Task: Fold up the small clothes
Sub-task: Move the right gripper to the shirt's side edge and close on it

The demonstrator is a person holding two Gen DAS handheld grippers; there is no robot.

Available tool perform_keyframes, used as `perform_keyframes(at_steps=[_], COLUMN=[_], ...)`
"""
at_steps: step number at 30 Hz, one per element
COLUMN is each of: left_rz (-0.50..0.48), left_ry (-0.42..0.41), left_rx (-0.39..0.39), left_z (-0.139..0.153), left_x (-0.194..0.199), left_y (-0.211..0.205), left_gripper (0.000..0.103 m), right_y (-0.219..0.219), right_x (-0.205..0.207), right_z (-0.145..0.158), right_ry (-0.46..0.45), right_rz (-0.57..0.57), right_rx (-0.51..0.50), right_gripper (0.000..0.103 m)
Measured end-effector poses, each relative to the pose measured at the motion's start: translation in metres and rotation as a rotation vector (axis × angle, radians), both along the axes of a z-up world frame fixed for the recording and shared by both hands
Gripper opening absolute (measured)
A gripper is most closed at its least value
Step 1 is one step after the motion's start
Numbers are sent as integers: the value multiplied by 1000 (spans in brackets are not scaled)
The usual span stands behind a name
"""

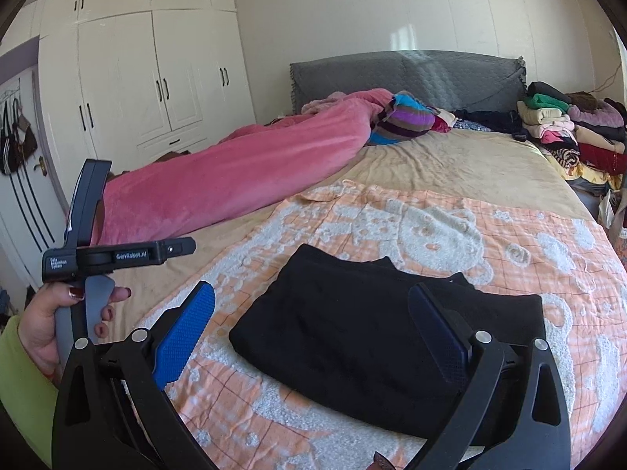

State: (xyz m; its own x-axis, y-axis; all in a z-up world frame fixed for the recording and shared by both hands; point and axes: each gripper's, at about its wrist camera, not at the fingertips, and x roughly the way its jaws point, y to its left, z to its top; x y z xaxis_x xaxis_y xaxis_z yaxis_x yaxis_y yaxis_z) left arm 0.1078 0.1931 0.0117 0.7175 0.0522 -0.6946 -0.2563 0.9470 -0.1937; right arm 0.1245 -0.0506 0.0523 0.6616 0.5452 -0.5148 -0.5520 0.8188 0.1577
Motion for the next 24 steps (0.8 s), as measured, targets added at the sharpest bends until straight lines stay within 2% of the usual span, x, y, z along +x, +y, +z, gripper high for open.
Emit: perform_keyframes(at_steps=[11, 24], left_rz=[53, 59], left_ry=[33, 102], left_rx=[-20, -26], left_z=[-18, -56], left_x=[7, 28], left_y=[26, 34], left_gripper=[93, 93], right_y=[44, 99], right_x=[1, 0], right_z=[-43, -114], right_ry=[28, 32], right_rz=[62, 145], right_rx=[-133, -360], right_gripper=[99, 99])
